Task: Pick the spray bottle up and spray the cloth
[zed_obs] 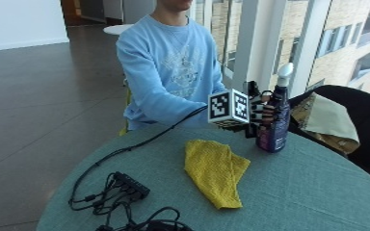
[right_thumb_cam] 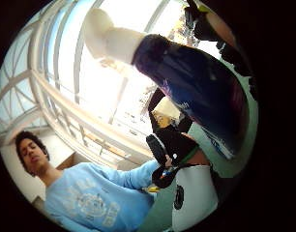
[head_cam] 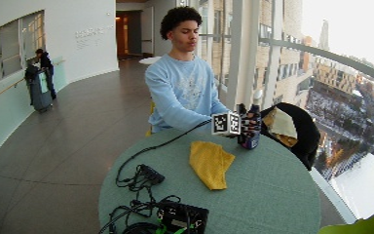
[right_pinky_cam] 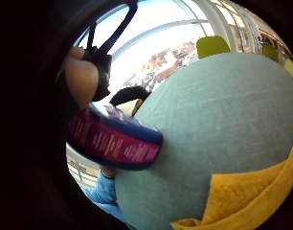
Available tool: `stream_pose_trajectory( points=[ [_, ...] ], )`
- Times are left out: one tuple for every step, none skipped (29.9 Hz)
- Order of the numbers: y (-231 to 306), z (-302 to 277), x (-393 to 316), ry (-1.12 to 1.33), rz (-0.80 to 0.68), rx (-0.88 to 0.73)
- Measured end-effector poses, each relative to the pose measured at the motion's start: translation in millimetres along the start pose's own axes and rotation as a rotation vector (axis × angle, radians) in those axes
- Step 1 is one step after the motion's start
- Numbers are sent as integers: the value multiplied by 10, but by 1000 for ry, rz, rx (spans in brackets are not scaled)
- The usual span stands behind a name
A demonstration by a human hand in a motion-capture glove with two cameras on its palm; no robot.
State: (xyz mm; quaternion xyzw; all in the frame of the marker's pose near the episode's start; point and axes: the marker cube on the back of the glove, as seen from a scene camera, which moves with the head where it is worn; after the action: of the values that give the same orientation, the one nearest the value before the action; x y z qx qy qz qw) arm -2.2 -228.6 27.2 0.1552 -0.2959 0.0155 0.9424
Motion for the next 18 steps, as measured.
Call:
stream_pose_trajectory(
  points=[
    [55, -125, -23, 25, 1, -4],
    [111, -258, -44, 54, 4, -10],
    [172, -392, -62, 84, 10, -18],
    [241, -527, -77, 119, 18, -27],
    [324, -664, -89, 158, 27, -36],
    [426, -798, -99, 202, 37, -43],
    [544, -928, -106, 247, 47, -46],
    [675, -1050, -107, 291, 58, -46],
    [813, -1164, -101, 333, 71, -43],
    [952, -1272, -89, 370, 86, -39],
    [1089, -1373, -71, 402, 102, -35],
    [1224, -1469, -50, 432, 118, -32],
    [1359, -1561, -28, 459, 134, -30],
    [1495, -1648, -8, 487, 149, -29],
    [1629, -1732, 10, 516, 162, -29],
    [1761, -1811, 26, 547, 174, -31],
    [1887, -1886, 37, 577, 184, -33],
    [2004, -1954, 45, 606, 192, -37]
  ],
)
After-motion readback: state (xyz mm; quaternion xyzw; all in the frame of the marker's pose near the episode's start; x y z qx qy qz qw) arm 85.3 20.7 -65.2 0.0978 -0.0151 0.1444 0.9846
